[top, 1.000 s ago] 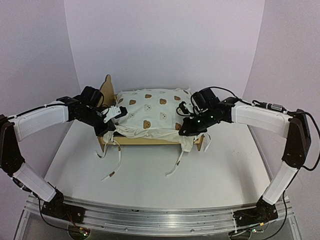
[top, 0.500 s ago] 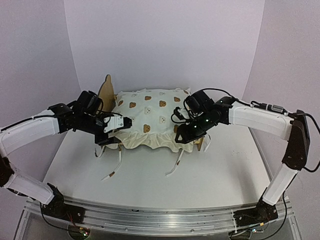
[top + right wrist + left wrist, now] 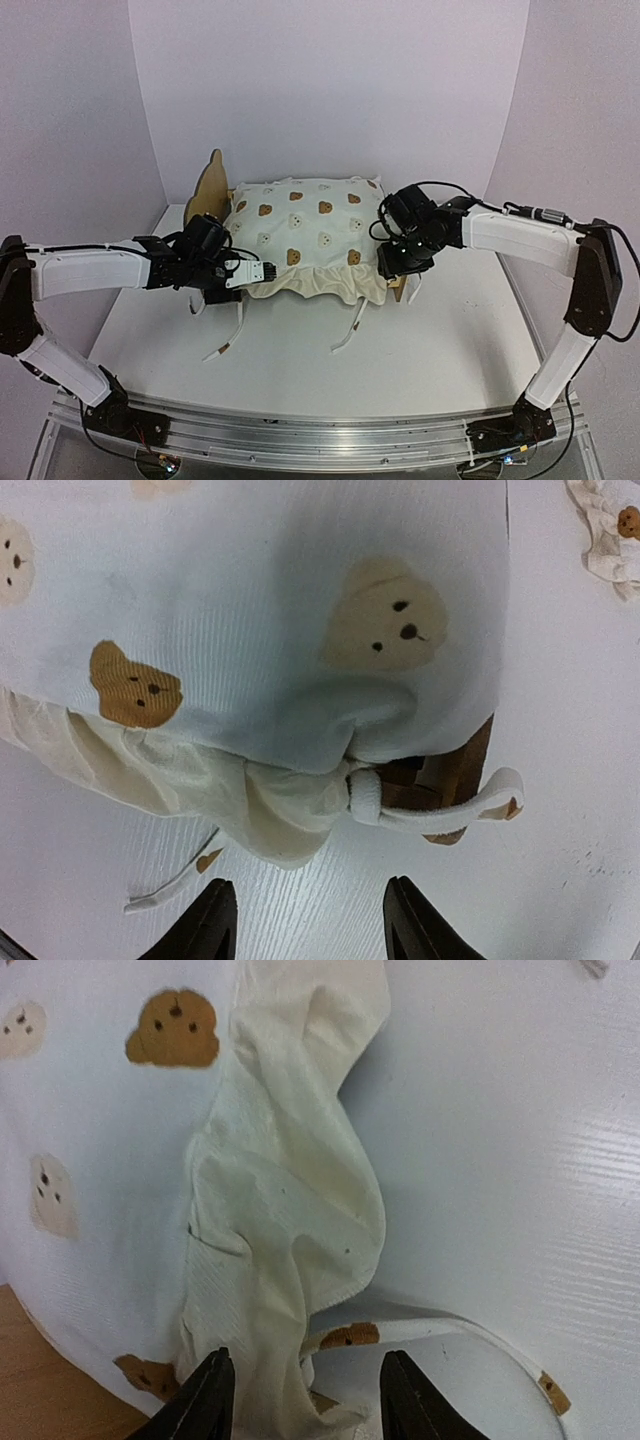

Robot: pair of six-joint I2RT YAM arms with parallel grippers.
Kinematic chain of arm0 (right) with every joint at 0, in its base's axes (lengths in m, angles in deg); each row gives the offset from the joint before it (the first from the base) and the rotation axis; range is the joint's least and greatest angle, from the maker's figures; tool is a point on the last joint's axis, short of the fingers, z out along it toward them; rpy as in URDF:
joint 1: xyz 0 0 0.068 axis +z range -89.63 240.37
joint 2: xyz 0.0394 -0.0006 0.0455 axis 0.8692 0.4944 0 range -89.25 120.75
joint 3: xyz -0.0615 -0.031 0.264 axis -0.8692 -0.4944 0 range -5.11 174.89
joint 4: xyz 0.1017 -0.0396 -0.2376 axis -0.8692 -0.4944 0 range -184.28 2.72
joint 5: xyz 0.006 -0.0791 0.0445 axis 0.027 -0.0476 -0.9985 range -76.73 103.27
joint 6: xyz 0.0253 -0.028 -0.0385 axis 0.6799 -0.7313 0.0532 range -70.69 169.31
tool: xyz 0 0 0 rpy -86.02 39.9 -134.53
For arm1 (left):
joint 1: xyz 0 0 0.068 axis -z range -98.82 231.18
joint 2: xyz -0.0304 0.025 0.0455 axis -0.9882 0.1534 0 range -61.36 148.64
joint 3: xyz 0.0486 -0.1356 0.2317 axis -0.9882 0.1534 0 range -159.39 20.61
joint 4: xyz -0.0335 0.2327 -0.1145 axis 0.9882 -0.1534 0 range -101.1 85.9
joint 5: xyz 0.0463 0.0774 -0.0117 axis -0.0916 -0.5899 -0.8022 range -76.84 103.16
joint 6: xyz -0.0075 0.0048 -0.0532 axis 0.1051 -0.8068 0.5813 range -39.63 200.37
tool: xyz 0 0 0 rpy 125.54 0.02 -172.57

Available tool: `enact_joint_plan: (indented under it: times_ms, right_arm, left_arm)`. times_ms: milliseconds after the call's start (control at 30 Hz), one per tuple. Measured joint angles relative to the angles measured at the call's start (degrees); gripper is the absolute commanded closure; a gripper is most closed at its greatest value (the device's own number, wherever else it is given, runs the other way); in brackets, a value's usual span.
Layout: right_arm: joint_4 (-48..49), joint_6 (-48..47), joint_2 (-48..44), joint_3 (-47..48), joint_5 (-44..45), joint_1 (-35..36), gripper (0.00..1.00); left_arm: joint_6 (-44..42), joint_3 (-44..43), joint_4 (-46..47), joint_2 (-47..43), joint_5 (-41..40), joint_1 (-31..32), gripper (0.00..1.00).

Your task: Set up the pet bed

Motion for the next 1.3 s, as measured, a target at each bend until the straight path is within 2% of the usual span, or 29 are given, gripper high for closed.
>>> enact_joint_plan:
  times_ms: [300, 400, 567, 667, 767, 933, 1133, 1233, 1300]
  right_arm:
    - [0.93, 0.63, -0.73, -0.02, -0.33, -4.05, 0.44]
    - [0.97, 0.18, -4.31, -0.11, -2.14, -9.42, 0.42]
    - [1.55, 1.17, -6.88, 1.72, -7.25, -25.47, 0.32]
    - [2.19, 2.21, -0.6, 7.68, -9.95, -34.78, 0.27]
    - [2.9, 3.81, 11.88, 17.69, -12.78, -40.53, 0.25]
    - [6.4, 8.01, 26.91, 27.89, -14.8, -43.09, 0.24]
    - [23.08, 20.97, 38.39, 28.01, -15.02, -44.85, 0.26]
    - [33.1, 27.7, 42.88, 29.16, -15.14, -45.23, 0.3]
    - [38.46, 31.98, 45.75, 31.17, -15.35, -45.26, 0.44]
  left_arm:
    - [-1.4, 5.61, 1.34, 0.53, -2.03, -5.0, 0.48]
    - [-2.46, 6.93, 1.26, -0.45, -2.03, -6.09, 0.48]
    - [-4.76, 7.76, 2.18, -0.61, -3.31, -9.05, 0.45]
    - [-5.75, 8.02, 2.2, -0.87, -3.8, -9.34, 0.44]
    - [-6.54, 8.05, 2.28, -0.97, -4.14, -9.65, 0.44]
    - [-6.68, 8.1, -0.31, -2.19, -3.44, -10.43, 0.36]
    - [-6.47, 7.03, -9.37, -9.49, 3.17, -10.55, 0.33]
    - [-5.98, 4.88, -13.61, -12.29, 6.57, -10.54, 0.33]
    - [-4.98, 2.95, -15.63, -12.98, 8.43, -10.53, 0.33]
